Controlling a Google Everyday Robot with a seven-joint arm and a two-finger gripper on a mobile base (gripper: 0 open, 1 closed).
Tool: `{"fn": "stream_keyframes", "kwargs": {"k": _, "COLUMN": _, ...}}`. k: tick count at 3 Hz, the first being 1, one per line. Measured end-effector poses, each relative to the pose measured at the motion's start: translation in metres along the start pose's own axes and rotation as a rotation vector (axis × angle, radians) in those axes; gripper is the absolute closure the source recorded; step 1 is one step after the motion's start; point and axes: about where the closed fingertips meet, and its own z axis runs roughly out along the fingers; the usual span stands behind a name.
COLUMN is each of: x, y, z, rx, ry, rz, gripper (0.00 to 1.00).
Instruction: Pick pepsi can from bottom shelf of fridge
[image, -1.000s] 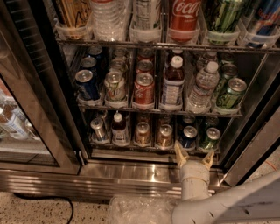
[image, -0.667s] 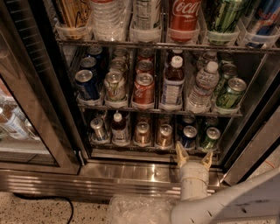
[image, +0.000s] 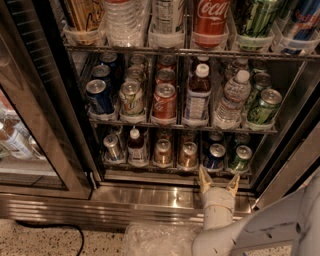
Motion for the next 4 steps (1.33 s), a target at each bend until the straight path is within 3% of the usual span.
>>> {"fn": "stream_keyframes", "kwargs": {"k": 2, "x": 0.004, "y": 0.004, "z": 0.015, "rx": -0.016, "ry": -0.061, "rz": -0.077, "gripper": 0.19}}
{"fn": "stream_keyframes", "kwargs": {"k": 4, "x": -0.003, "y": 0.009, "z": 0.023, "rx": -0.021, "ry": -0.106, "rz": -0.103, "gripper": 0.19}}
